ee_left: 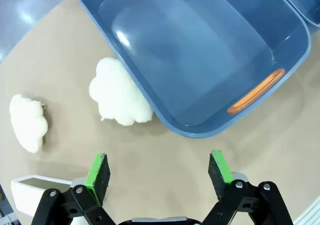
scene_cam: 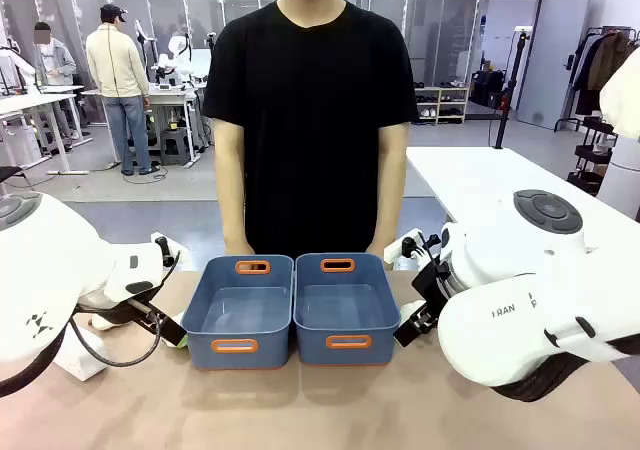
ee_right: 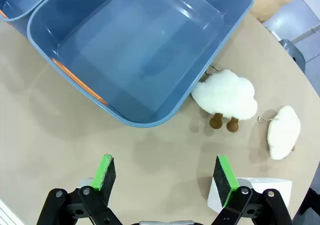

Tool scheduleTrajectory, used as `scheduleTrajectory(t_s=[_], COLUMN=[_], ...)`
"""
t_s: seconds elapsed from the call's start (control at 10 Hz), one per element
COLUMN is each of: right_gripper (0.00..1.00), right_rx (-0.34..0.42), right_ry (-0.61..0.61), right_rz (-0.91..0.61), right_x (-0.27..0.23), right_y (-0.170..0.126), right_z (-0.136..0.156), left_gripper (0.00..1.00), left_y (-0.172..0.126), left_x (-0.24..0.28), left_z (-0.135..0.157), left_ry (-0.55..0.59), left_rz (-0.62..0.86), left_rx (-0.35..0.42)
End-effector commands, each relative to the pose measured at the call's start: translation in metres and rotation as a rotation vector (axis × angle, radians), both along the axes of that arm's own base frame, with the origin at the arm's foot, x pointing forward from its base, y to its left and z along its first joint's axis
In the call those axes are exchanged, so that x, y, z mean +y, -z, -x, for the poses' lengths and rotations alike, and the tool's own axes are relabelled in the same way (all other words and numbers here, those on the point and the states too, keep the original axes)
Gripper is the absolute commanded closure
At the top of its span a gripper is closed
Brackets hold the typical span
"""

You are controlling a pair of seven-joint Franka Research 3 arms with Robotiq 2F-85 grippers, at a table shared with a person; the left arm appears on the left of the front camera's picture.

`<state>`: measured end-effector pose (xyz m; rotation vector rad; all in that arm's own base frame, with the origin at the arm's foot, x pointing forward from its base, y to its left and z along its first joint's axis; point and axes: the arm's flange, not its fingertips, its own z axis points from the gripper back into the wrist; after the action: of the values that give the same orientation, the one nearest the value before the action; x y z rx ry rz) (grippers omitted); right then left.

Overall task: Sort the digital clocks into the basket.
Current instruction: Pick up the Digital clock from the table and place it into the empty Plastic storage basket.

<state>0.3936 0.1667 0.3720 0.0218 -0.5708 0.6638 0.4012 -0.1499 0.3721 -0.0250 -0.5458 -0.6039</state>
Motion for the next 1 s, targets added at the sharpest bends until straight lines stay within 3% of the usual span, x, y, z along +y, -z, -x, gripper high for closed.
scheduleTrajectory(t_s=[0.0,0.8,0.9], right_gripper=[0.00,0.00,0.00], right_rx=[0.000,-0.001,0.056], right_ry=[0.000,-0.001,0.003], right_rz=[0.000,0.001,-0.087], right_x=[0.000,0.000,-0.008], right_y=[0.000,0.000,-0.029], right_z=[0.000,0.000,-0.006], left_gripper=[0.00,0.00,0.00], left_y=[0.000,0.000,-0.027], left_x=[0.000,0.000,-0.002], left_z=[0.000,0.000,-0.004], left_ry=[0.000,0.001,0.032], left_rz=[0.000,0.000,-0.029], left_rx=[0.000,0.000,0.001])
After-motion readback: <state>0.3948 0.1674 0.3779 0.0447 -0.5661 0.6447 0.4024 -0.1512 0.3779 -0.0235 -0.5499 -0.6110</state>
